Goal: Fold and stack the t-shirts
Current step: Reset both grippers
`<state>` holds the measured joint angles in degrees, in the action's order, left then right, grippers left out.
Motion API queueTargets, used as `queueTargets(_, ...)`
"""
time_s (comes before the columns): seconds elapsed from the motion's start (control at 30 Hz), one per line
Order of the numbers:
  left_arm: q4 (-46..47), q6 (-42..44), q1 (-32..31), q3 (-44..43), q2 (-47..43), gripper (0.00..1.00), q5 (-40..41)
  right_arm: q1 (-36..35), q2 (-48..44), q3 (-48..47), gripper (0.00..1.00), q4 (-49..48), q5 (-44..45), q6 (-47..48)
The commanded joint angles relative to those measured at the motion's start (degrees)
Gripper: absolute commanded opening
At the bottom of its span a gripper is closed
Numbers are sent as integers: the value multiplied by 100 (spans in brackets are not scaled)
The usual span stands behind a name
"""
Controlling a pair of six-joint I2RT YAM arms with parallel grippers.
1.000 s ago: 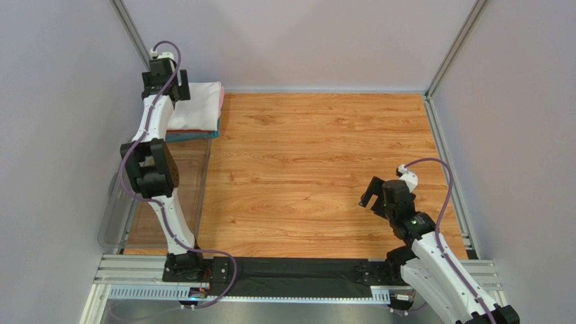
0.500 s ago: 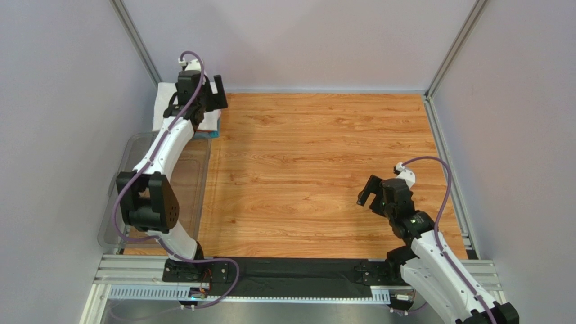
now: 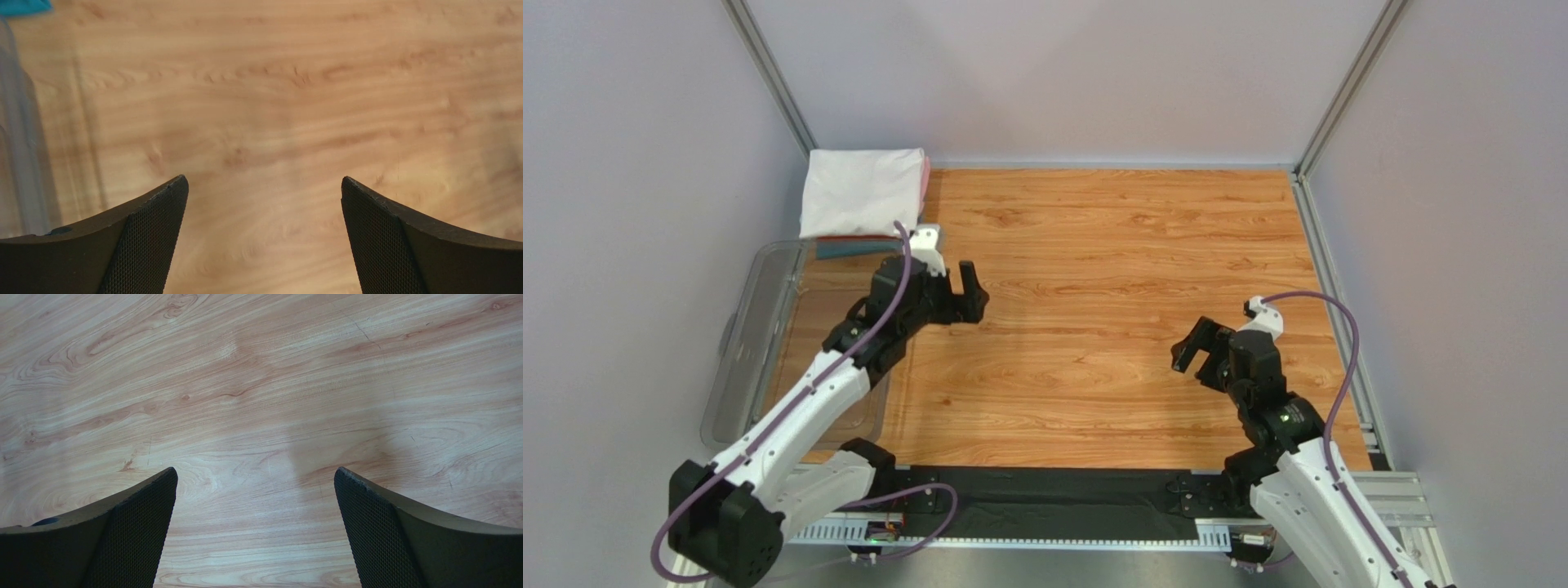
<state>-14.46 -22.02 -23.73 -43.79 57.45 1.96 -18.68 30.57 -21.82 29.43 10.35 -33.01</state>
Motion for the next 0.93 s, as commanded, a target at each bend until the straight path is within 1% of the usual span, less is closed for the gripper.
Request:
queueTargets(0.0,-92,-398,-421,580,-865,100,41,4,-174,-173,100,19,-59,59)
queueTargets(0.03,-144,-452,-483,869,-1328,100,24,4,-200,-173,100,19,-85,50)
queueTargets(0.1,-180,-548,-589,1152,-1796,100,-55,4,-262,-103,100,28,-130,-12)
queueTargets(0.13,-250,-584,-598,1345,-2199,100,-72,4,-270,-85,100,28,-147,-21)
queueTargets(0.2,-557,-636,-598,1478,-2701,100,58,-4,-306,-15,100,54,-139,-91)
queueTargets(0.27,-865,-645,-598,1514,-2975,100,199,4,-323,-6,100,80,-103,-117)
queueTargets(0.33,-849,-672,-598,1680,-3309,100,323,4,-384,20,100,133,19,-179)
queueTargets(0.5,-857,-672,-598,1751,-3530,100,419,13,-516,82,100,160,108,-214)
queueTargets(0.9,-927,-637,-598,1734,-3434,100,683,5,-824,222,100,115,160,-249)
